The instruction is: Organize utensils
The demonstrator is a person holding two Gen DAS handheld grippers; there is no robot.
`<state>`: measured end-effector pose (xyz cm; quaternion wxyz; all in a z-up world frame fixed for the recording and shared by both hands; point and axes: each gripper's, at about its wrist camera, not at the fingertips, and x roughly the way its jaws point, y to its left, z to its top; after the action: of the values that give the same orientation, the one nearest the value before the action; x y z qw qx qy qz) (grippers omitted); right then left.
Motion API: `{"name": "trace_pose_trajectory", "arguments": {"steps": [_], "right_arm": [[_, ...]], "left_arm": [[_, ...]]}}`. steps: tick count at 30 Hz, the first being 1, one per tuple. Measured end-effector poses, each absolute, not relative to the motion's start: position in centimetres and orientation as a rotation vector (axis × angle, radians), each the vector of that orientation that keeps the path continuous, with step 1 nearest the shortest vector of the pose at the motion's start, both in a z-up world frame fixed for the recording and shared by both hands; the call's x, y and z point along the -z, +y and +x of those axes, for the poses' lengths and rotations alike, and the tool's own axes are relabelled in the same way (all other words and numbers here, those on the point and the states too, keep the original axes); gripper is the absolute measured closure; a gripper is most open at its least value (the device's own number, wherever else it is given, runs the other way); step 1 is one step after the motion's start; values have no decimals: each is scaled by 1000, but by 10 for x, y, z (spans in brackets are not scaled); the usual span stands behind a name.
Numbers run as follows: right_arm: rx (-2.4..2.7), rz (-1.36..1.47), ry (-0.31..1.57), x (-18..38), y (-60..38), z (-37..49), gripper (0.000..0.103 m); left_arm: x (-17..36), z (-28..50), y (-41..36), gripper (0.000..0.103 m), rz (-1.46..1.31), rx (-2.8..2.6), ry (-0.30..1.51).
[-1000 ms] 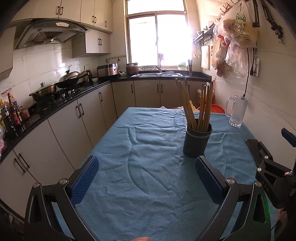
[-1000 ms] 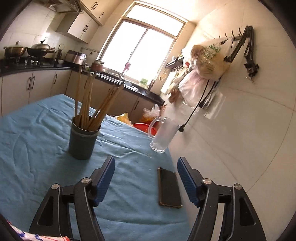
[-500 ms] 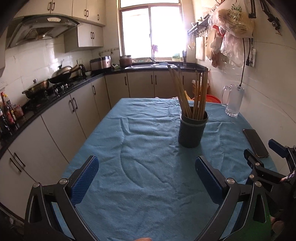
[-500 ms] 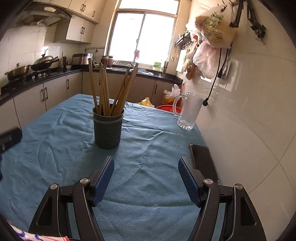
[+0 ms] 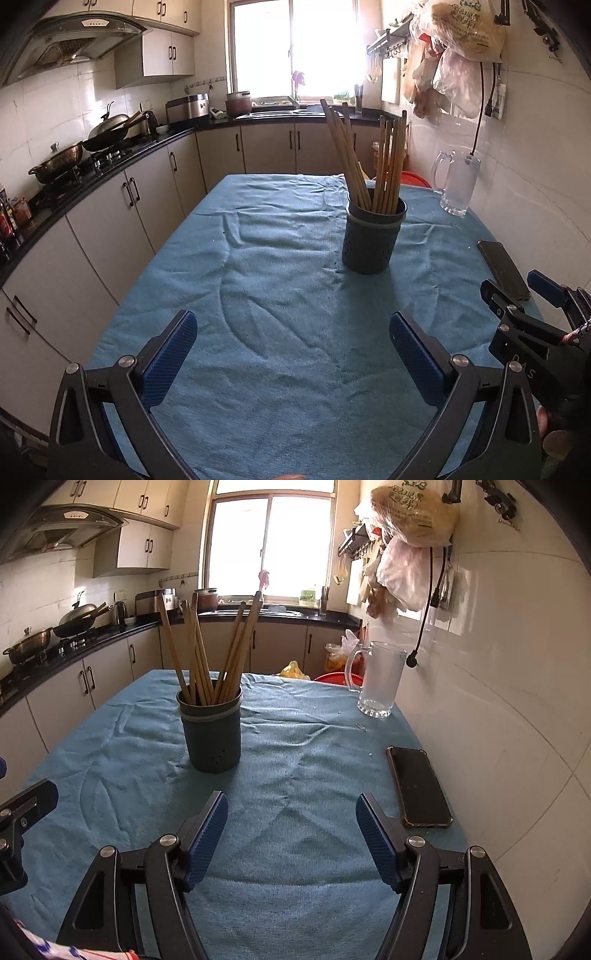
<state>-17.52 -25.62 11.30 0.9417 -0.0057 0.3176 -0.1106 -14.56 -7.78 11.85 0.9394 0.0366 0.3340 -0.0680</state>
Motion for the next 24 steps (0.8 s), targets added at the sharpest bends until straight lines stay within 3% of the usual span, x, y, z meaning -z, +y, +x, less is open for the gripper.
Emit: {"name": "trace_pose_trajectory", "arguments": {"steps": [24], "right_arm": [[194,28,672,-106,-256,-171,27]], "left_arm": [[-109,-139,-80,0,67,149,726]]}}
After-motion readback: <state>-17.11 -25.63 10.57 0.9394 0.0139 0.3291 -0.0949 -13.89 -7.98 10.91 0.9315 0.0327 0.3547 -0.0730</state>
